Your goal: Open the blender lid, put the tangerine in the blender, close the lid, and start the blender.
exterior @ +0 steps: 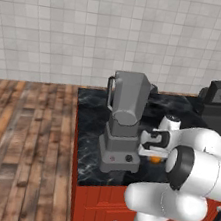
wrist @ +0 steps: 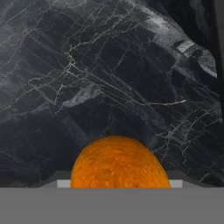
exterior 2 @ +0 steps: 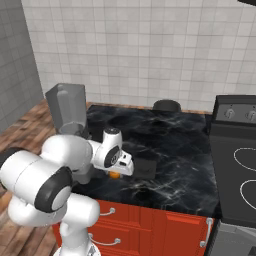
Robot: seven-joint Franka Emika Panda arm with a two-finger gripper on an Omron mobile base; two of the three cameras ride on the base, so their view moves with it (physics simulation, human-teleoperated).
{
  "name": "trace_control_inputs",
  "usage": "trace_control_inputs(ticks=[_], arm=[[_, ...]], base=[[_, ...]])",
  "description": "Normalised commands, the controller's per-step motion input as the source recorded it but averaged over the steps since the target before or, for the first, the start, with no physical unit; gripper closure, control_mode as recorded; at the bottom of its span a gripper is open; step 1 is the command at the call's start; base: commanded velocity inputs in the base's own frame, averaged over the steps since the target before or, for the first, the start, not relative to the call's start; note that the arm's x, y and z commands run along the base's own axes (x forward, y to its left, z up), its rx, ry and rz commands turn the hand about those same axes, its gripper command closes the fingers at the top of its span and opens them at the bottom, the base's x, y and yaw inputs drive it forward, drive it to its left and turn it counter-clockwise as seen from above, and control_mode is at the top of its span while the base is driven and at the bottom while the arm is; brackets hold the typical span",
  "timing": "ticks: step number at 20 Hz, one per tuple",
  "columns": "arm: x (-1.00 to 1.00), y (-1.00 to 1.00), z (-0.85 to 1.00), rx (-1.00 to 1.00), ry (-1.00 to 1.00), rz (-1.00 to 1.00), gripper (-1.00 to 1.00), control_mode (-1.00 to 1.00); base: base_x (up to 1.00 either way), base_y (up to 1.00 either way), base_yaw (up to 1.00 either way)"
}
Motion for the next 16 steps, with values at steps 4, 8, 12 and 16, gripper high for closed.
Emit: trace_control_inputs(ticks=[4, 8, 12, 16], arm=[[-0.30, 0.00, 0.96, 0.00, -0.04, 0.00, 1.00, -1.00], [-0.26, 0.00, 1.00, 0.00, -0.16, 0.00, 1.00, -1.00], [-0.17, 0.02, 1.00, 0.00, -0.18, 0.00, 1.00, -1.00], [-0.15, 0.16, 1.00, 0.00, -0.15, 0.00, 1.00, -1.00]], base=[[0.00, 0.00, 0.00], [0.00, 0.00, 0.00], [0.00, 0.00, 0.00], [0.00, 0.00, 0.00]])
